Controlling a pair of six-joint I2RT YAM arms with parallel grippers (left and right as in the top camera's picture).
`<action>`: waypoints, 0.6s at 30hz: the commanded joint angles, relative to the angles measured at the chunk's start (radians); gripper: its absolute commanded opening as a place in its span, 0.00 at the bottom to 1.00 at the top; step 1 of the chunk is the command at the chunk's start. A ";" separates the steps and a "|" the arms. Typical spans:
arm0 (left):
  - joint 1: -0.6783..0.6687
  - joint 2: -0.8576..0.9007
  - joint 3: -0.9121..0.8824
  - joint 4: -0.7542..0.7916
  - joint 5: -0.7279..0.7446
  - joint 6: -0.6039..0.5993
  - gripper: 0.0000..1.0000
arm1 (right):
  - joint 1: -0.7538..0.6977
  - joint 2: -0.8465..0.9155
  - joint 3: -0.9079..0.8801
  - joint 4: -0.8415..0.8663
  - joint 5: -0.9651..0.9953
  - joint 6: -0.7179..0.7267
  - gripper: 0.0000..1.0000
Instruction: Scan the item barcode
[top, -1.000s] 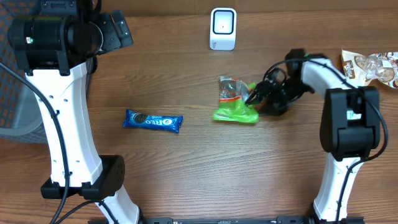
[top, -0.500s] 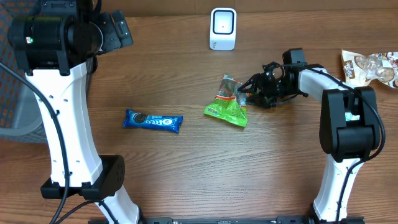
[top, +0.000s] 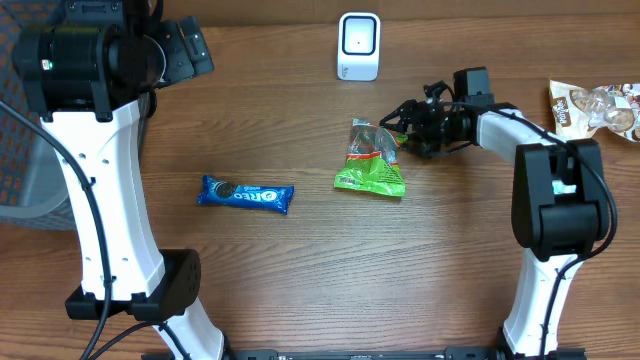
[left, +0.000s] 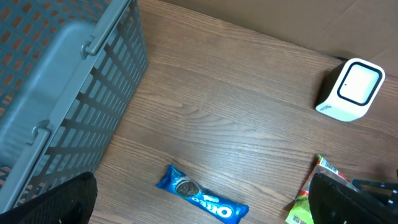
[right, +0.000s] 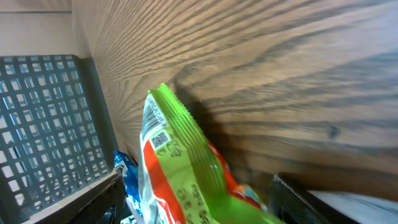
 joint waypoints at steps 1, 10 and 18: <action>0.002 -0.004 0.000 -0.002 -0.013 0.008 1.00 | 0.044 -0.008 -0.008 0.005 0.043 0.002 0.75; 0.002 -0.004 0.000 -0.002 -0.013 0.008 1.00 | 0.066 -0.008 -0.008 0.010 0.070 0.027 0.30; 0.002 -0.004 0.000 -0.002 -0.013 0.008 1.00 | 0.061 -0.040 -0.001 0.004 0.055 -0.027 0.04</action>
